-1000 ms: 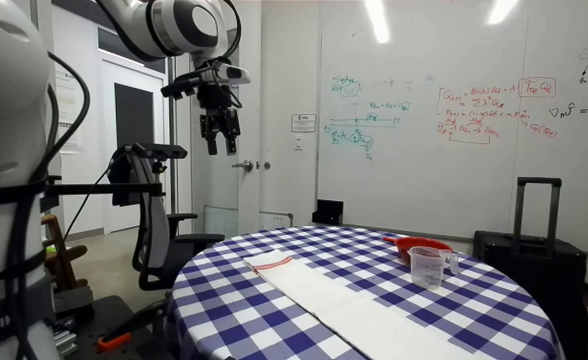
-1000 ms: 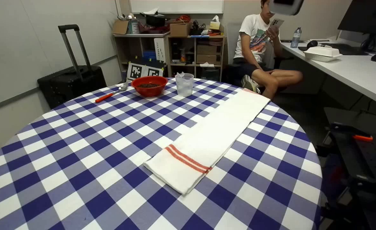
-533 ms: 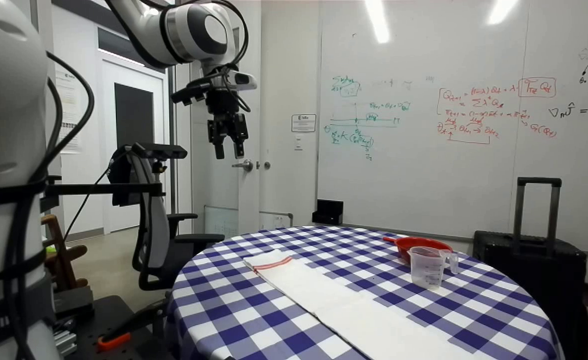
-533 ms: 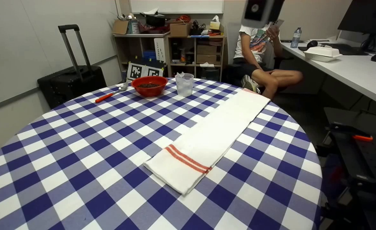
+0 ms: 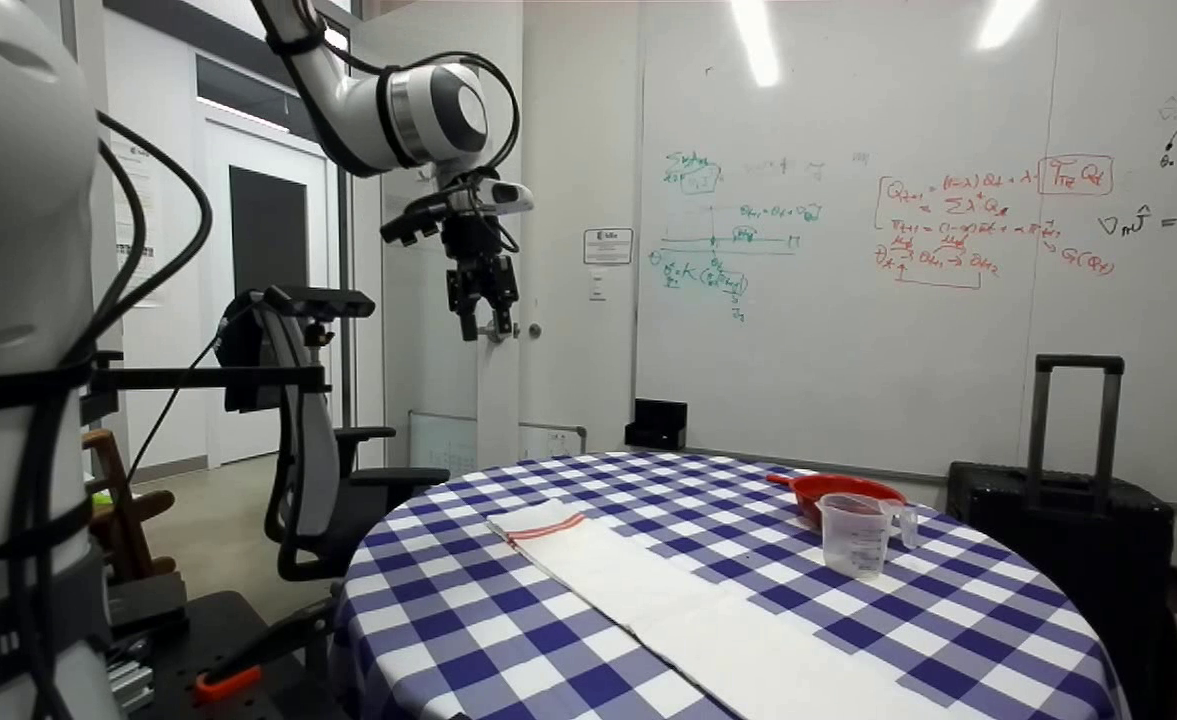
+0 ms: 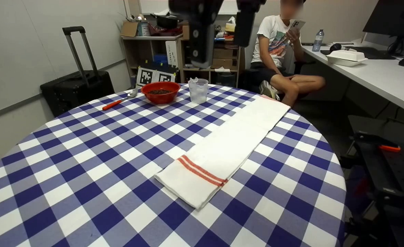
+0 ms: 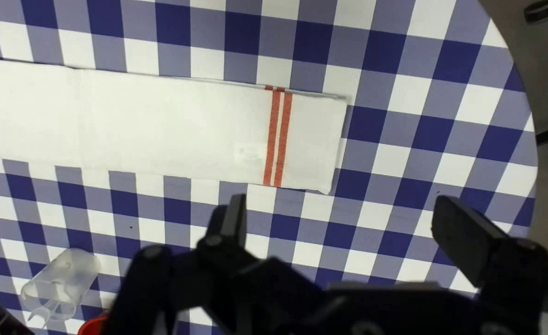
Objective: Fold the cloth on the table
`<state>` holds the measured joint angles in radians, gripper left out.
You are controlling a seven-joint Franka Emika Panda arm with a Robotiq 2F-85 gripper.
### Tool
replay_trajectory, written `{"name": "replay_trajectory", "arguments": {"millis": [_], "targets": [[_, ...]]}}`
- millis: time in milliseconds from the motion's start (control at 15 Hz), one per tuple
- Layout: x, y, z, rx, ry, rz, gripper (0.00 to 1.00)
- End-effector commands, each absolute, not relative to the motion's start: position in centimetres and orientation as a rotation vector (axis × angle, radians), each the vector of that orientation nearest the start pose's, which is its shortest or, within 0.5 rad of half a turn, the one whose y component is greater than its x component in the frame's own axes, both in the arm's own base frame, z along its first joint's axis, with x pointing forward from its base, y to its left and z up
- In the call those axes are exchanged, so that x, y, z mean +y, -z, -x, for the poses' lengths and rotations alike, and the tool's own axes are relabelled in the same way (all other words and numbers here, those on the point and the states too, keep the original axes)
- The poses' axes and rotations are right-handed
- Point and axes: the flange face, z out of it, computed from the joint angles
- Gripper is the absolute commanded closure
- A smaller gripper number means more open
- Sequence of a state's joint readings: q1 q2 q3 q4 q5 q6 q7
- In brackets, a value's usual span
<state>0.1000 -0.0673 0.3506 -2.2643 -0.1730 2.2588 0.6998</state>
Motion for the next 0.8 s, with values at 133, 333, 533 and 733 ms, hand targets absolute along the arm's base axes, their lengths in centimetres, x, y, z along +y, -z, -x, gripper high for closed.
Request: {"name": "replay_trajectory", "arguments": {"millis": [133,333,533,733], "targets": [[23.1,-34.0,-52.4,0.279,0.152,3.246,0.0],[22.7,-31.2,-55.4,0.289,0.138,3.255,0.0],[22.0,-28.6,-58.3,0.332,0.127,3.258,0.0],[21.8,-26.3,-60.3,0.358,0.106,3.267,0.0]]}}
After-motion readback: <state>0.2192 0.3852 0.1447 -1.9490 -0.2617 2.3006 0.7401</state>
